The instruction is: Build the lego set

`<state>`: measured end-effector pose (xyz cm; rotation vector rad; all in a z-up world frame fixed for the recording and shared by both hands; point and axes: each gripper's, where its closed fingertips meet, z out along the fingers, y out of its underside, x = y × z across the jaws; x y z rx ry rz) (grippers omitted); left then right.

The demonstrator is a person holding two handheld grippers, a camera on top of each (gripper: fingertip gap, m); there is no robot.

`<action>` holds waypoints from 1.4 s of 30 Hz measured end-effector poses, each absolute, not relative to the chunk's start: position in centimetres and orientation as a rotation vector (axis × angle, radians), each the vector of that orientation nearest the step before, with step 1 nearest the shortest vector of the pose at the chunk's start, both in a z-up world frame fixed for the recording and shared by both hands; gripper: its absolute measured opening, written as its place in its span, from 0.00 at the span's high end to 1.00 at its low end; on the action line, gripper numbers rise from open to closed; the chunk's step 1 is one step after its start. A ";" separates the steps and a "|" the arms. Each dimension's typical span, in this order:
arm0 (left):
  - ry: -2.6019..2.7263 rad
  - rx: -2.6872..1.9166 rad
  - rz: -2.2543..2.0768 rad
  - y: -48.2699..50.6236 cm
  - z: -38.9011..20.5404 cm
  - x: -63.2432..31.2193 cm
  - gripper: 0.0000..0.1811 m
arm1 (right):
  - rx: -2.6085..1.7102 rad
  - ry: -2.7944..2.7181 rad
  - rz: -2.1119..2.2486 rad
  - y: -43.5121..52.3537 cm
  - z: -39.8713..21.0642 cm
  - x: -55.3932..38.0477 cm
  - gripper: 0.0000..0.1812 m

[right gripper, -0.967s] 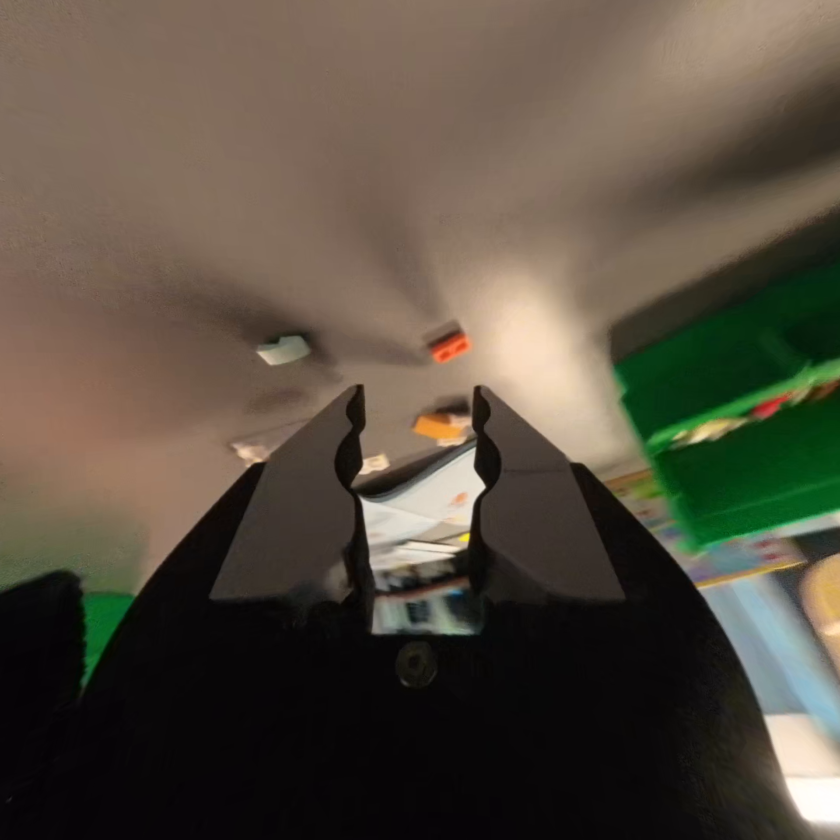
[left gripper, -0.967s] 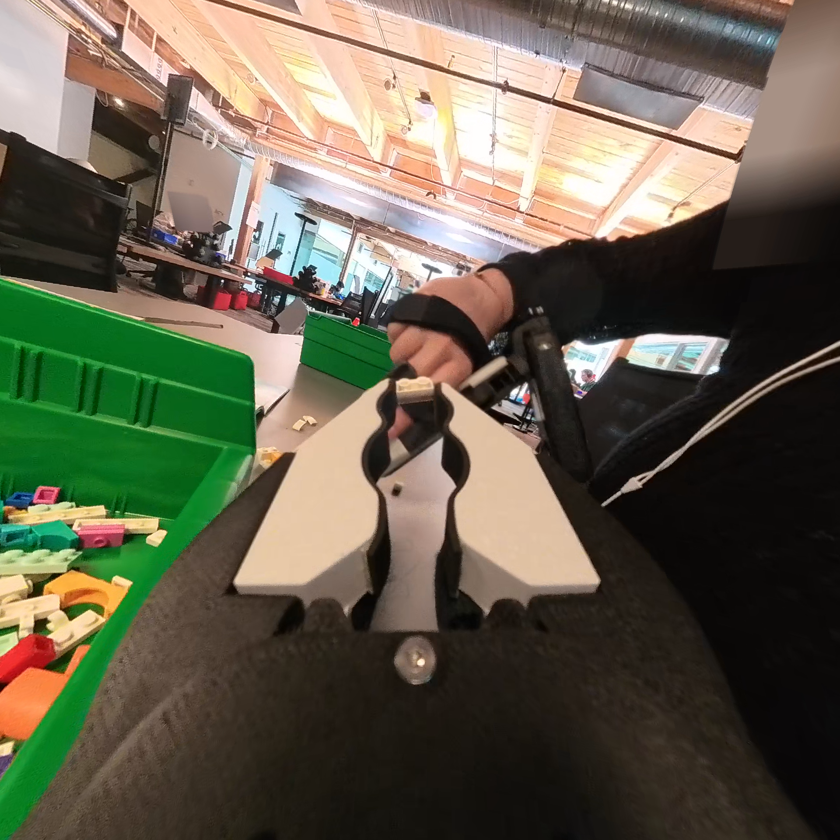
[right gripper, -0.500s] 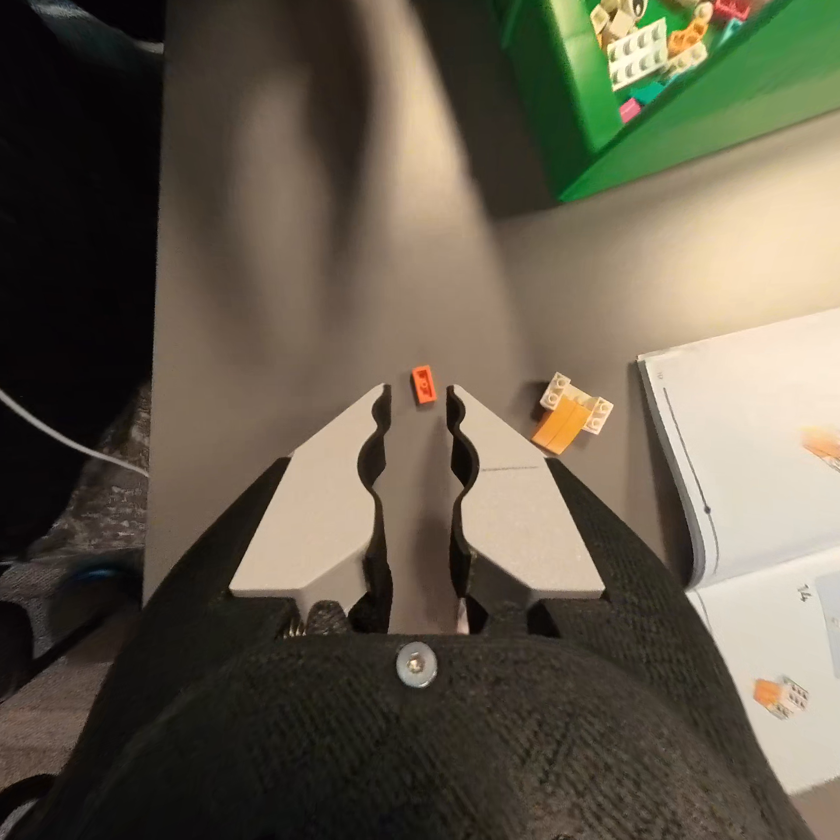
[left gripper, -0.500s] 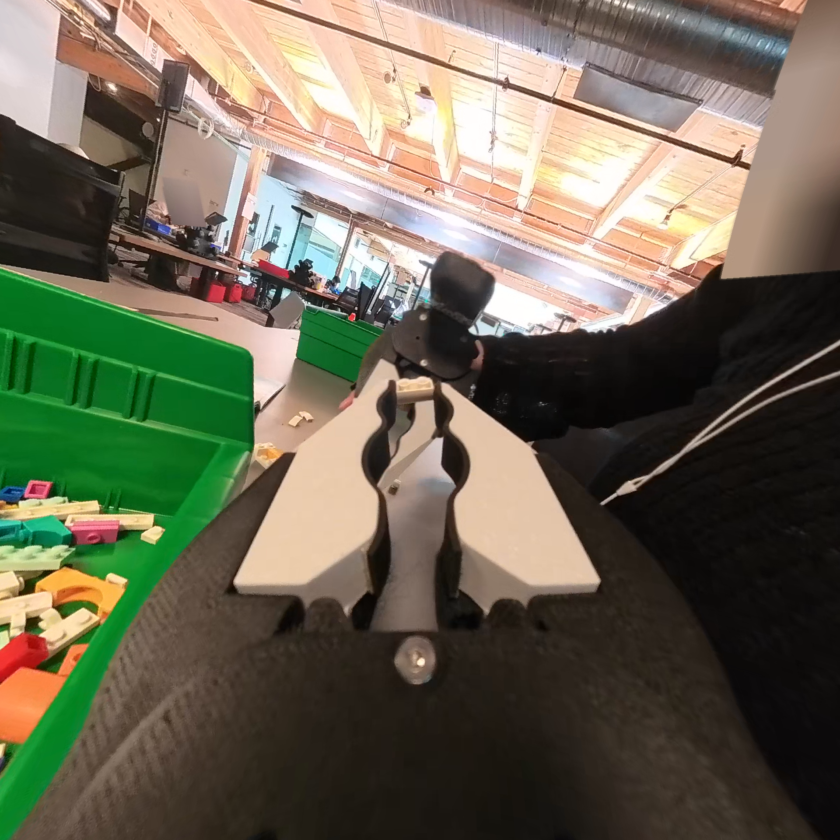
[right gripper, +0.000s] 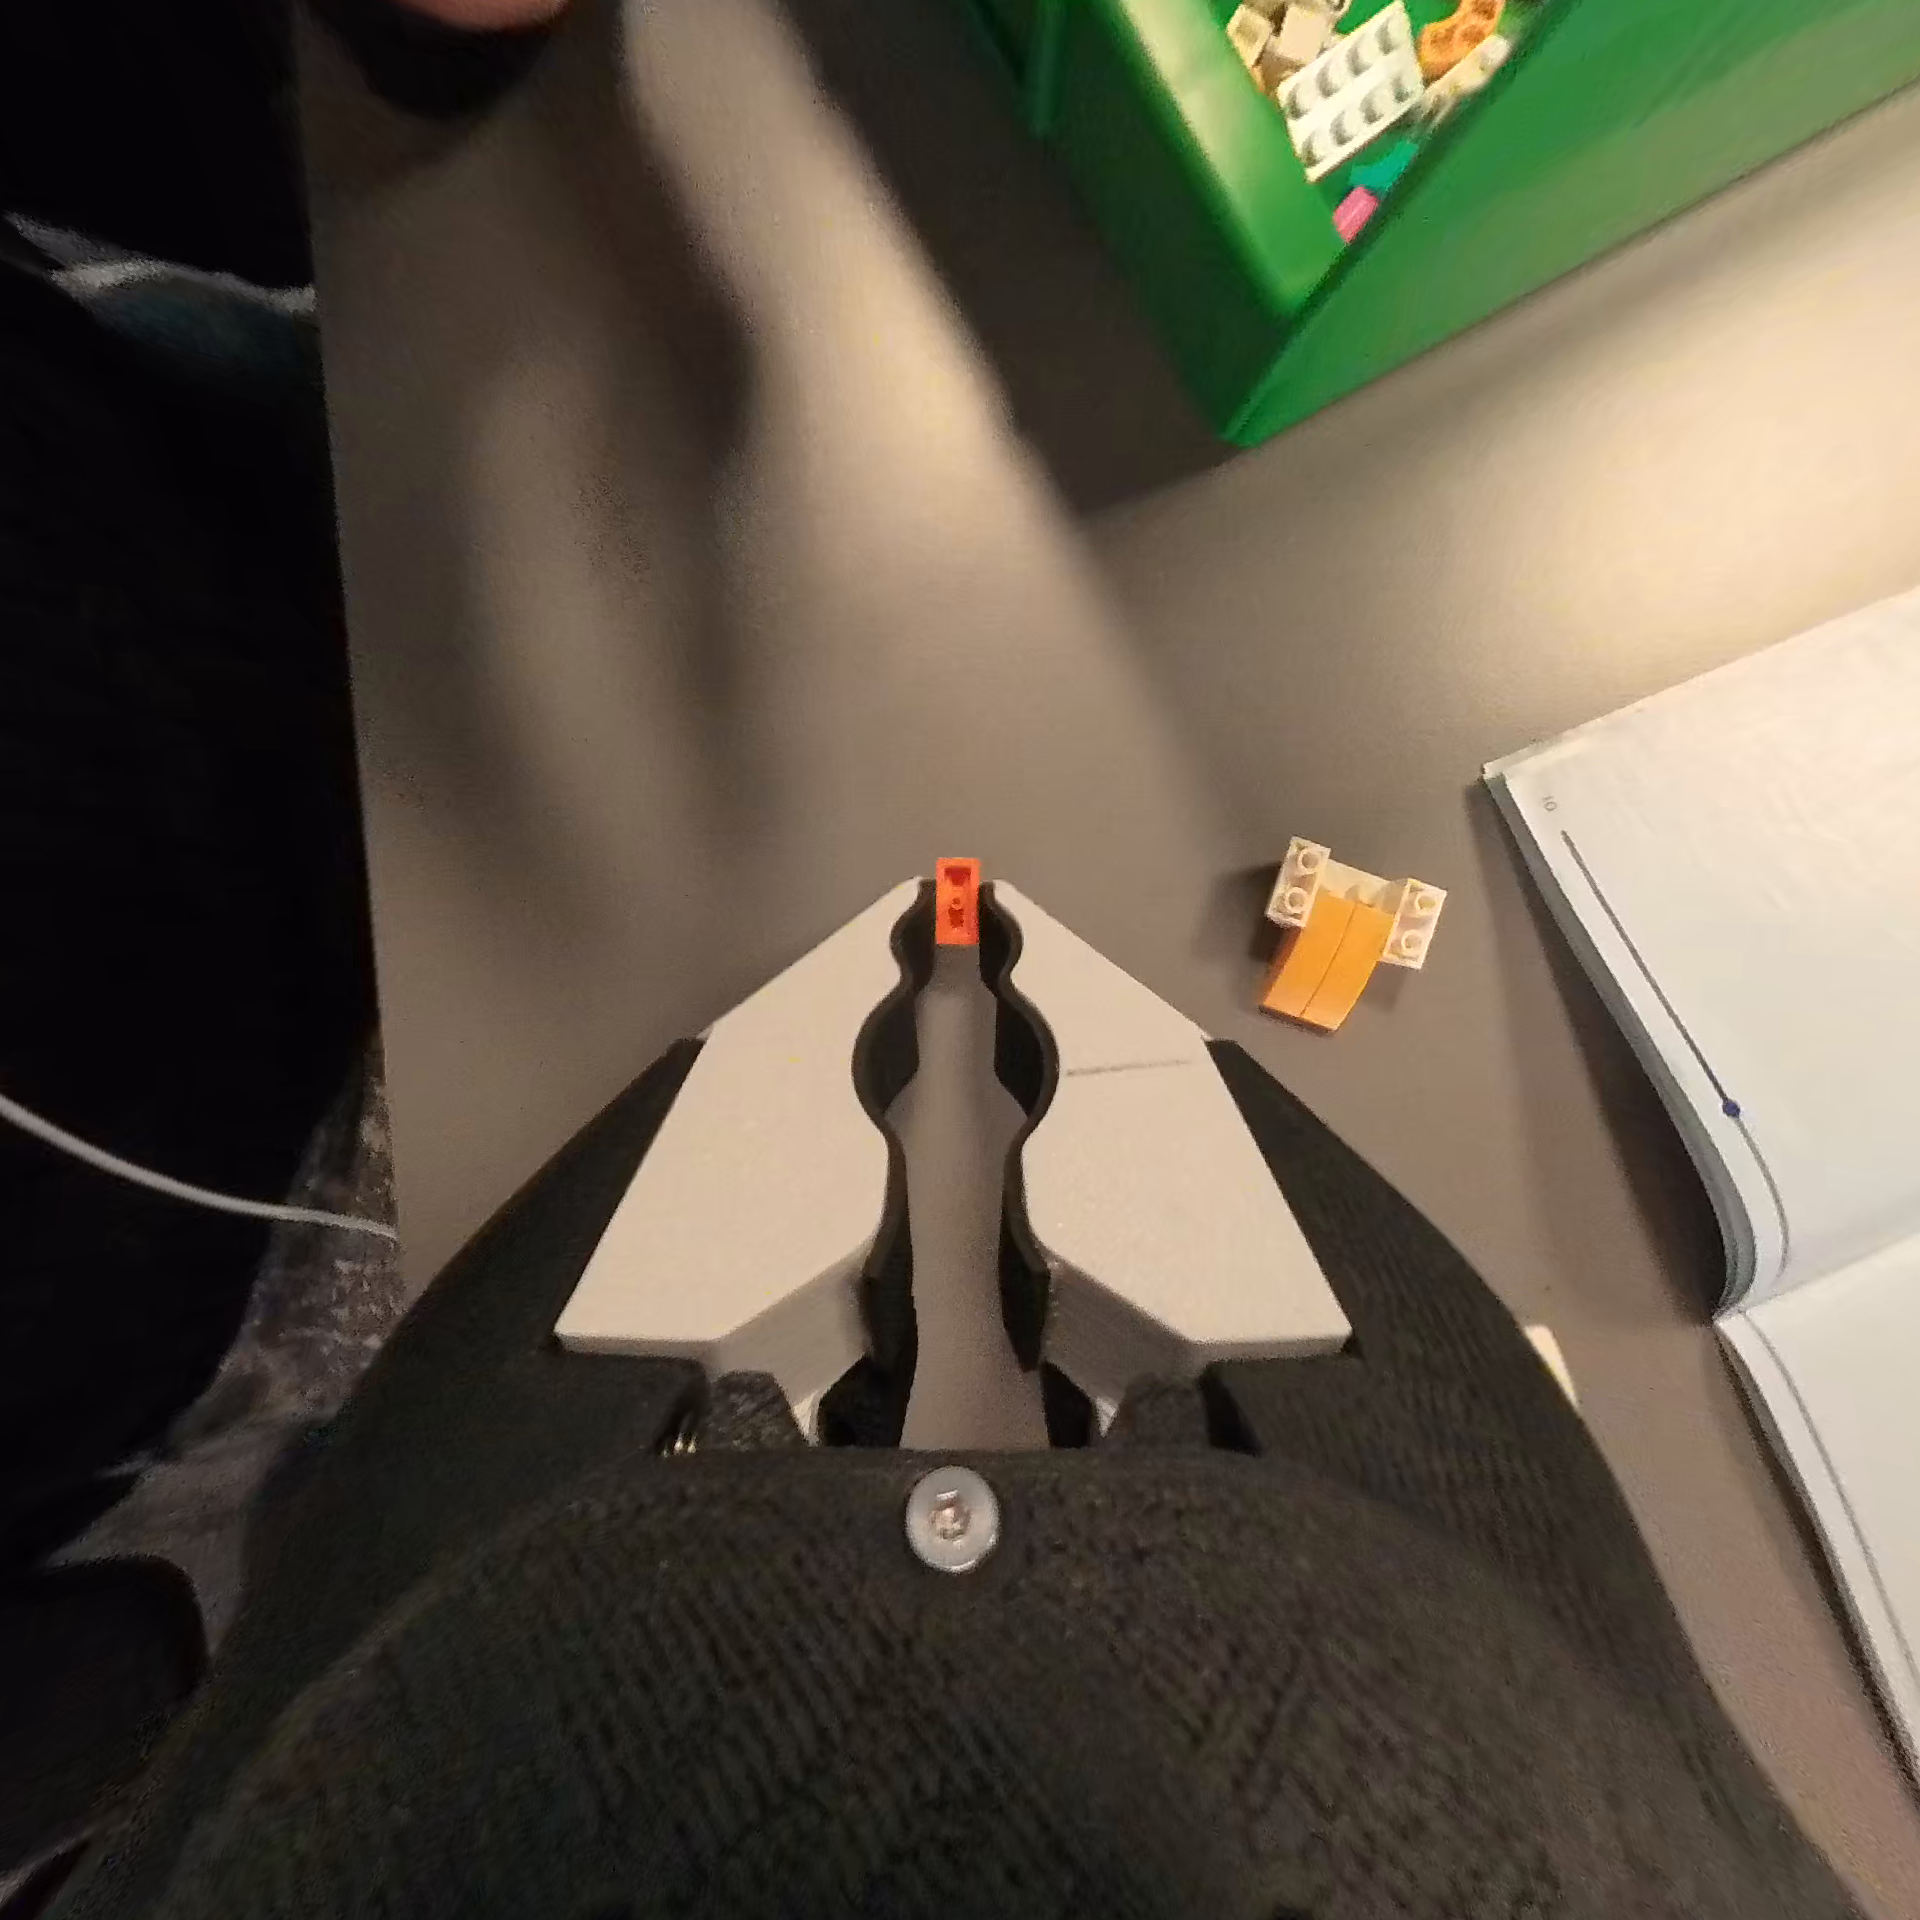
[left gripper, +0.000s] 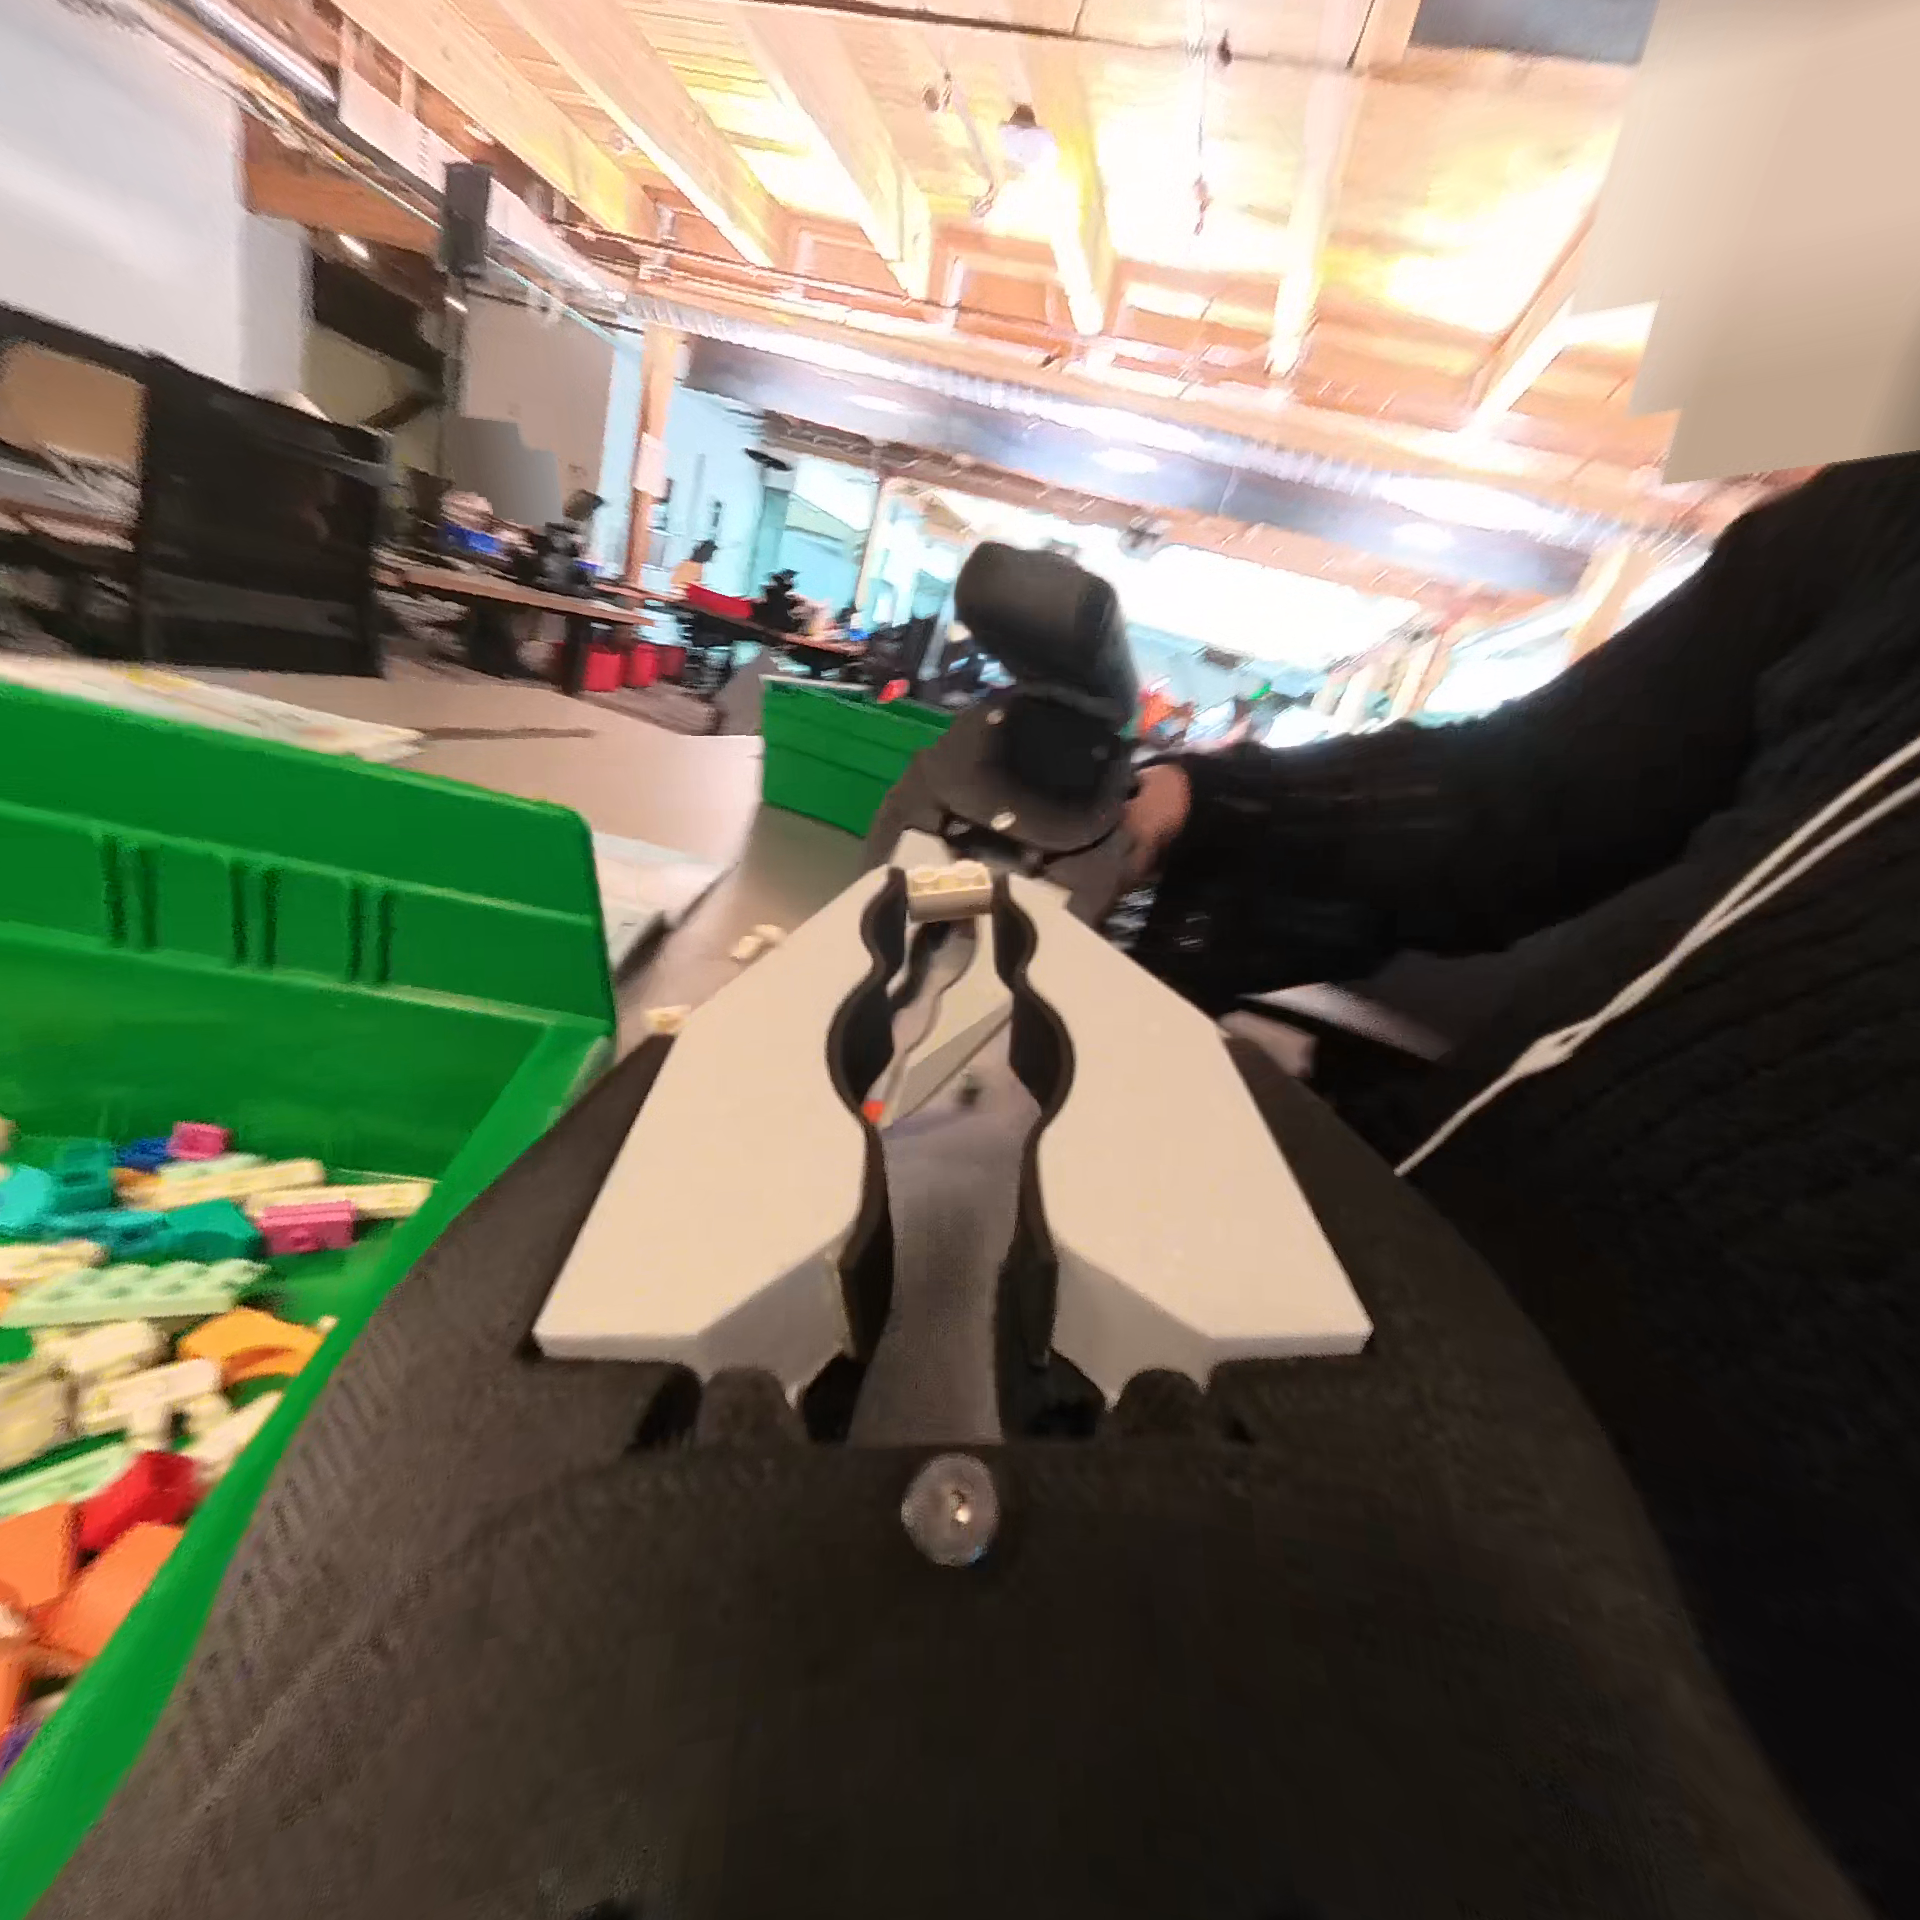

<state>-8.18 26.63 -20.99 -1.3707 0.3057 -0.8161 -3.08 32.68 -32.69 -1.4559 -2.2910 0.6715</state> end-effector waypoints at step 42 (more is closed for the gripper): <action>0.130 -1.241 -1.492 26.6 -15.7 -4.7 0.92 | -0.722 -1.920 0.884 27.1 -17.8 -4.3 0.87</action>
